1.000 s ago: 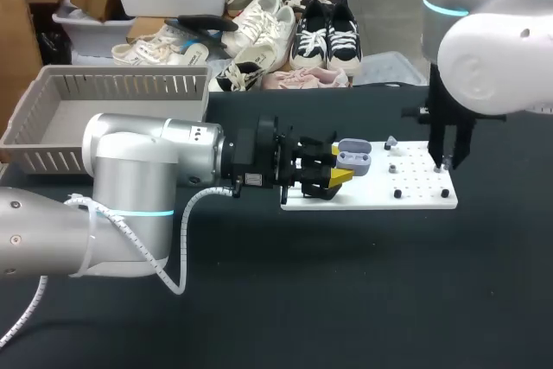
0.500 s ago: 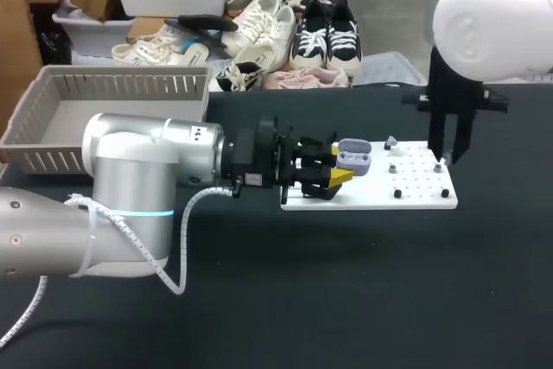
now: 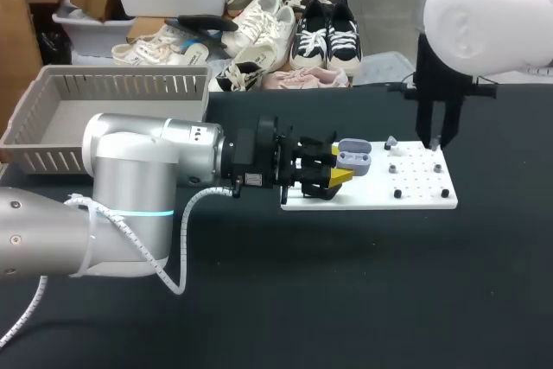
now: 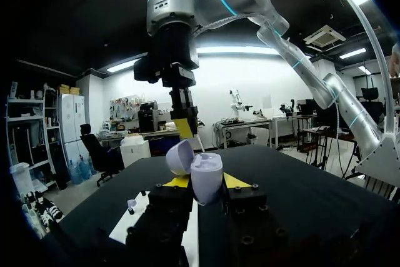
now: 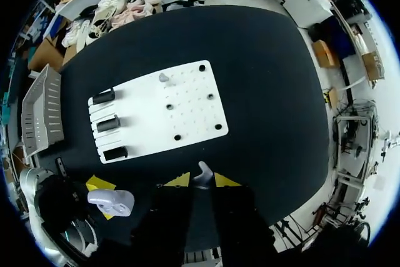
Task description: Pick up each earbud case from the left stands, insert the matching earbuds, close the lid, and place the case in the box.
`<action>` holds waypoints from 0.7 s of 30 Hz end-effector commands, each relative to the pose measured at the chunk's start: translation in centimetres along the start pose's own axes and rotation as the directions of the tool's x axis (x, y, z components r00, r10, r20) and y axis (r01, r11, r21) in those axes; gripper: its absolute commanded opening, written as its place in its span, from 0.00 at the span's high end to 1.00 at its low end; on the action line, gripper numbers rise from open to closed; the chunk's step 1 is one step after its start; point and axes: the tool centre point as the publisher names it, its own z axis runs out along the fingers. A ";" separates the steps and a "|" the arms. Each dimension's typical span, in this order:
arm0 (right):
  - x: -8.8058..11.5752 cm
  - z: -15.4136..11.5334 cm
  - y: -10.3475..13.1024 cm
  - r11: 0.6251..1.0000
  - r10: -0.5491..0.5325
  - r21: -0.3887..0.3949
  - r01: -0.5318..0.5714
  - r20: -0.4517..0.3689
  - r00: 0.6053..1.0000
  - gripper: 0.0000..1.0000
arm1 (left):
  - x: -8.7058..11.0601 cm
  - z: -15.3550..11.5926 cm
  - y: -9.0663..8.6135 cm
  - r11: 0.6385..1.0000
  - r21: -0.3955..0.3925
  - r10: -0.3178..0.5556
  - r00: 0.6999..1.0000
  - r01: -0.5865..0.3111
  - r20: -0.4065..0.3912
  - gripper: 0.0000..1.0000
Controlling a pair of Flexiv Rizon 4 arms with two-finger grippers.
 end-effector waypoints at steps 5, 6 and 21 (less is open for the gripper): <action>3.9 -4.4 1.6 0.997 -0.047 0.060 0.044 0.052 0.998 1.00 | 0.0 0.1 -0.1 1.000 -0.007 0.002 1.000 -0.002 0.000 1.00; 4.1 -4.7 1.8 0.997 -0.050 0.060 0.047 0.051 0.997 1.00 | 0.0 0.1 -0.1 1.000 -0.007 0.002 1.000 -0.002 0.000 1.00; 6.5 -5.3 6.1 0.995 -0.091 0.044 0.091 -0.013 0.996 1.00 | 0.0 0.1 -0.1 1.000 -0.007 0.002 1.000 -0.002 0.000 1.00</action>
